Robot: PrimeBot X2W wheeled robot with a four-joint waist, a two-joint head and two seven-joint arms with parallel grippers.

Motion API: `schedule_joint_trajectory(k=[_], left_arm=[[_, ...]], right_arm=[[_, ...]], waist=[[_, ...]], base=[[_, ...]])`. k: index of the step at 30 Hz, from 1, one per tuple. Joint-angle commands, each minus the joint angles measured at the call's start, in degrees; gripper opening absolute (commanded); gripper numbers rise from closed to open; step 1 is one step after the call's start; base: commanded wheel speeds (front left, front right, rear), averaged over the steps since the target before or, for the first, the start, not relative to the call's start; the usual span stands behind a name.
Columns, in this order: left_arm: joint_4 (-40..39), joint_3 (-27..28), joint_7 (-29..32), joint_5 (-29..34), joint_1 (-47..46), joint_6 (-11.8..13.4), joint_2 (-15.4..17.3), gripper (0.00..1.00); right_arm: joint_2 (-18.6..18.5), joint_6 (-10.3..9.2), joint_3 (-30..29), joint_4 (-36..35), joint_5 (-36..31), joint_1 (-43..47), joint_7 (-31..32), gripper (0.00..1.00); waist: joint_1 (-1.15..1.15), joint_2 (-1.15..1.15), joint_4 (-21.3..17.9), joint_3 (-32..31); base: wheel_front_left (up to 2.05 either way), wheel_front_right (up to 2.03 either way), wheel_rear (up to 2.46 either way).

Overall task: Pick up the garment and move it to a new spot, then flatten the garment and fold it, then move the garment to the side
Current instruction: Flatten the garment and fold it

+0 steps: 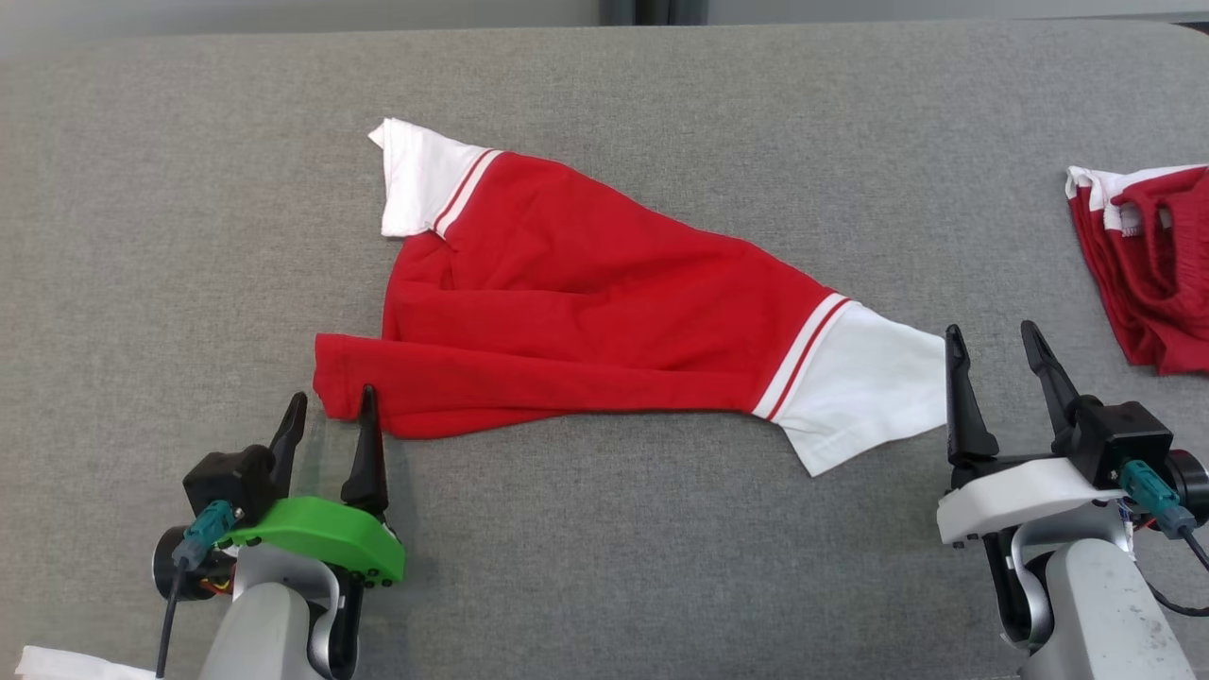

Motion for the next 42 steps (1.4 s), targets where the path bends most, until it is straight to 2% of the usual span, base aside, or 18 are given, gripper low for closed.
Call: schedule_joint_trajectory(k=[1,10,11,12,13,14,15,22,29,35,36,37,42], left_arm=[[0.3,-0.2,0.0,-0.6,-1.0,-0.3,0.2,1.0],[-0.9,-1.7,0.0,-2.8,-1.2,-0.3,1.0,1.0],[-1.4,-1.8,0.0,-2.6,-1.1,-0.3,1.0,0.67],[-1.7,-1.8,0.0,-2.7,-0.9,-0.3,1.0,0.45],[-2.2,-1.7,0.0,-2.5,-0.8,-0.3,1.1,0.13],[-2.9,-1.5,0.0,-2.2,-0.6,-0.3,1.1,0.01],[-3.6,-1.3,0.0,-1.7,-0.4,-0.3,1.1,0.0],[-4.7,-0.6,0.0,-1.5,0.9,-0.3,0.9,0.0],[-7.4,4.6,0.0,0.2,6.1,-0.3,0.3,0.0],[-3.0,7.8,0.0,3.3,8.9,0.1,0.2,0.0],[-1.7,8.1,0.0,3.8,8.9,0.5,0.2,0.11],[-0.2,8.7,0.0,3.9,8.8,1.0,0.2,1.0],[-1.5,9.8,0.0,6.8,7.9,1.1,0.2,1.0]], right_arm=[[0.0,-0.09,-0.3,-0.2,-0.3,-0.8,-0.2,1.0],[0.2,-0.09,-0.9,-0.1,-0.5,-0.7,-0.2,1.0],[0.2,-0.09,-0.9,0.0,-0.5,-0.8,-0.2,1.0],[0.3,-0.09,-0.9,0.0,-0.5,-0.8,-0.2,1.0],[0.3,-0.09,-1.0,0.1,-0.4,-0.9,-0.2,1.0],[0.3,-0.09,-1.0,0.1,-0.5,-0.9,-0.2,1.0],[0.3,-0.09,-1.0,0.2,-0.4,-1.0,-0.2,1.0],[0.3,-0.09,-2.5,0.2,0.3,-1.1,-0.2,1.0],[0.3,-0.09,-2.4,-0.8,2.0,1.4,-0.2,1.0],[0.2,-0.09,-0.7,0.1,2.4,1.9,-0.2,1.0],[0.3,-0.09,-0.4,0.3,2.5,2.0,-0.2,1.0],[0.3,-0.09,0.0,0.6,2.7,2.2,-0.2,1.0],[0.3,-0.09,3.2,0.2,3.6,2.2,-0.2,1.0]], waist=[[0.0,0.0,-0.9,1.3],[0.0,0.0,-1.2,1.8],[0.0,0.0,-1.2,1.8],[0.0,0.0,-1.2,1.8],[0.0,0.0,-1.2,1.8],[0.0,0.0,-1.1,1.8],[0.0,0.0,-1.1,1.8],[0.0,0.0,-0.8,0.3],[0.0,0.0,-0.5,-5.0],[0.0,0.0,-0.7,-8.0],[0.0,0.0,-0.7,-8.3],[0.0,0.0,-0.7,-8.6],[0.0,0.0,-1.0,-9.2]], base=[[0.0,0.0,0.0],[0.0,0.0,0.0],[0.0,0.0,0.0],[0.0,0.0,0.0],[0.0,0.0,0.0],[0.0,0.0,0.0],[0.0,0.0,0.0],[0.0,0.0,0.0],[0.0,0.0,0.0],[0.0,0.0,0.0],[0.0,0.0,0.0],[0.0,0.0,0.0],[0.0,0.0,0.0]])
